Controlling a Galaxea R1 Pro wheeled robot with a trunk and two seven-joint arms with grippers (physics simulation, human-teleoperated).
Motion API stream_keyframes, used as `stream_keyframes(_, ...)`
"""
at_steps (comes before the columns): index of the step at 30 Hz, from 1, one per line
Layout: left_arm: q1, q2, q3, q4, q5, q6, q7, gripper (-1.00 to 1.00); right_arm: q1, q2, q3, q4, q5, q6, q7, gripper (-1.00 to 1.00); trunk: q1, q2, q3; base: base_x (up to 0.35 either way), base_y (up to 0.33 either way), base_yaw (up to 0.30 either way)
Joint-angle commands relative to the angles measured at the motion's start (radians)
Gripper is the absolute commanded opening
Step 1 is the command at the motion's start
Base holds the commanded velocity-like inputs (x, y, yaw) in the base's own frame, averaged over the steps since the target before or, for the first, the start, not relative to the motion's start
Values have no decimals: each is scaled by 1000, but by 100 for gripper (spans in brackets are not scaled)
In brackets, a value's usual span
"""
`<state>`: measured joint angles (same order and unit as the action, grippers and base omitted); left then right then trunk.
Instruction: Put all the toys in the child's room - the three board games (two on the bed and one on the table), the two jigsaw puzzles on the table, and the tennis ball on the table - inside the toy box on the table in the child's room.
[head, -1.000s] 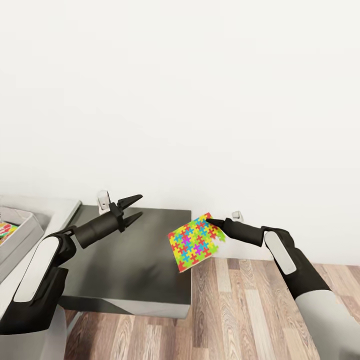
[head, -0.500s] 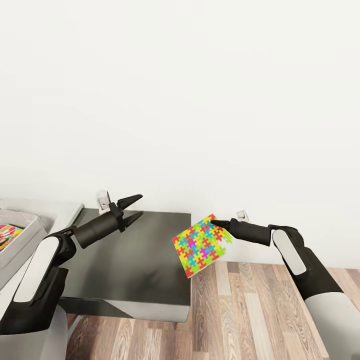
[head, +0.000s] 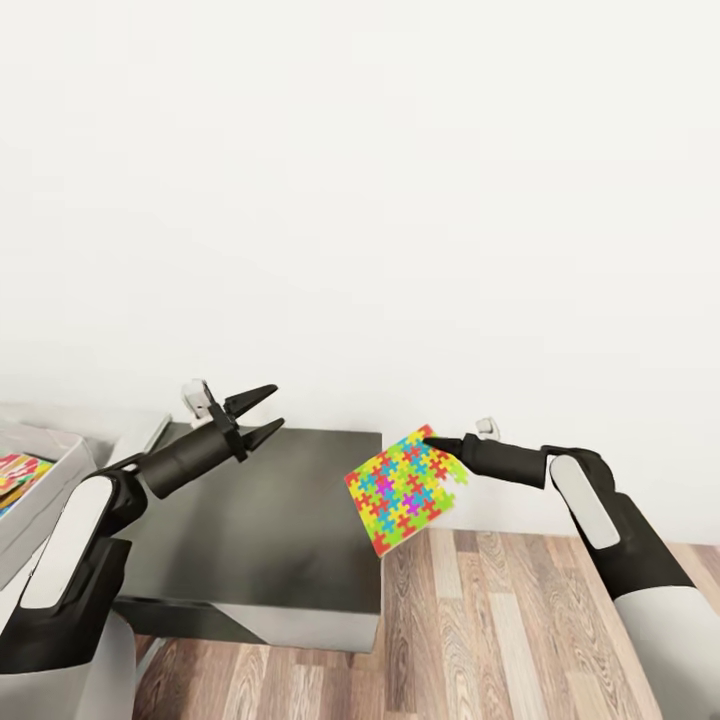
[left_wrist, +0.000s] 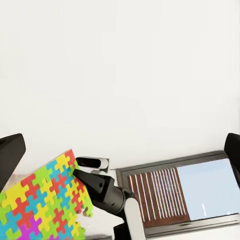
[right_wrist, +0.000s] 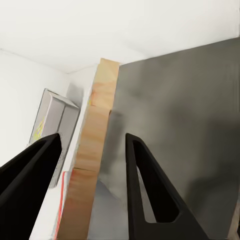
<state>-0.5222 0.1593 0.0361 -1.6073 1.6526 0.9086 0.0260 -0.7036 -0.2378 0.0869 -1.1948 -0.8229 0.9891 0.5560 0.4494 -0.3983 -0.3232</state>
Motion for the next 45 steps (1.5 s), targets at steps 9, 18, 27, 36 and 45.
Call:
stream_keyframes(9, 9, 29, 2, 0, 12, 4, -70, 100, 10, 2, -84, -82, 4, 58, 6, -100, 1, -2, 13, 0, 0, 33)
stream_keyframes(18, 13, 34, 3, 0, 13, 4, -95, 100, 11, 7, -103, -99, 4, 58, 5, -100, 1, -2, 28, 0, 0, 56)
stream_keyframes(27, 17, 52, 3, 1, 13, 3, -98, 100, 12, 6, -106, -103, 3, 58, 3, -100, 1, -2, 42, 0, 0, -60)
stream_keyframes(36, 17, 60, 2, 1, 13, 3, -99, 100, 12, 7, -107, -107, 7, 58, 1, -100, 1, -2, 57, 0, 0, -61)
stream_keyframes(45, 18, 61, 1, 1, 13, 0, -96, 100, 12, 4, -108, -107, 7, 58, 0, -100, 1, -2, 64, 0, 0, 22)
